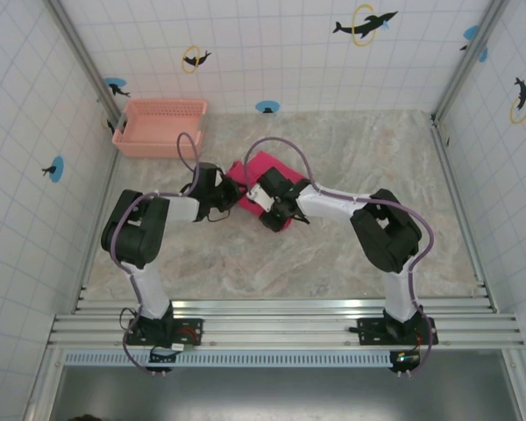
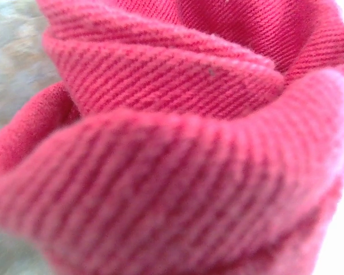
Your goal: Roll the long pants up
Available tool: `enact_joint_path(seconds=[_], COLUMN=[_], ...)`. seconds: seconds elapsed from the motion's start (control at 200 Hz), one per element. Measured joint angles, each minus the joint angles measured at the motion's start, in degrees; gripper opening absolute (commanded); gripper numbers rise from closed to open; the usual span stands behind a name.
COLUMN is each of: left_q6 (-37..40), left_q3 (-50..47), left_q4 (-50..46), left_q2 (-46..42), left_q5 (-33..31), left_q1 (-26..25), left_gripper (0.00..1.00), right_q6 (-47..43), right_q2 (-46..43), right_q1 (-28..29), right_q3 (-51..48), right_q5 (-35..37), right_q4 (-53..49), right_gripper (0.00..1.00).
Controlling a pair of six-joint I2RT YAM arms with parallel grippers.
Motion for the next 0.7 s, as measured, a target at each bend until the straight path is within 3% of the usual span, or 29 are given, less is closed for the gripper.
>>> enact_joint_path(seconds=[0.11,0.315,0.5,0.701], left_q6=[0.6,3.0,3.3,3.8], left_q3=[3.5,15.1,27.4,43.5], left_q4=[-11.0,-34.7,-50.9,-67.6], left_q2=[-2.0,-1.2,4.8,14.0], left_q5=[-3.2,-8.3,-10.1,-12.5], left_q1=[-0.8,-1.8,-2.4,-3.5], left_gripper=[0.0,0.0,0.0,0.0], right_q6=[-0.4,0.5,0.6,0.5], right_q2=[-1.1,-5.2,-10.7,-10.5], right_q1=[1.7,1.5,4.1,9.4], right_q3=[-1.0,-3.0,-2.5,0.7], right_q5=[2.6,13.9,21.1,23.1], right_q4=[-1.3,-9.1,-10.4,-8.6], right_gripper=[0.99,0.99,0.99,0.99])
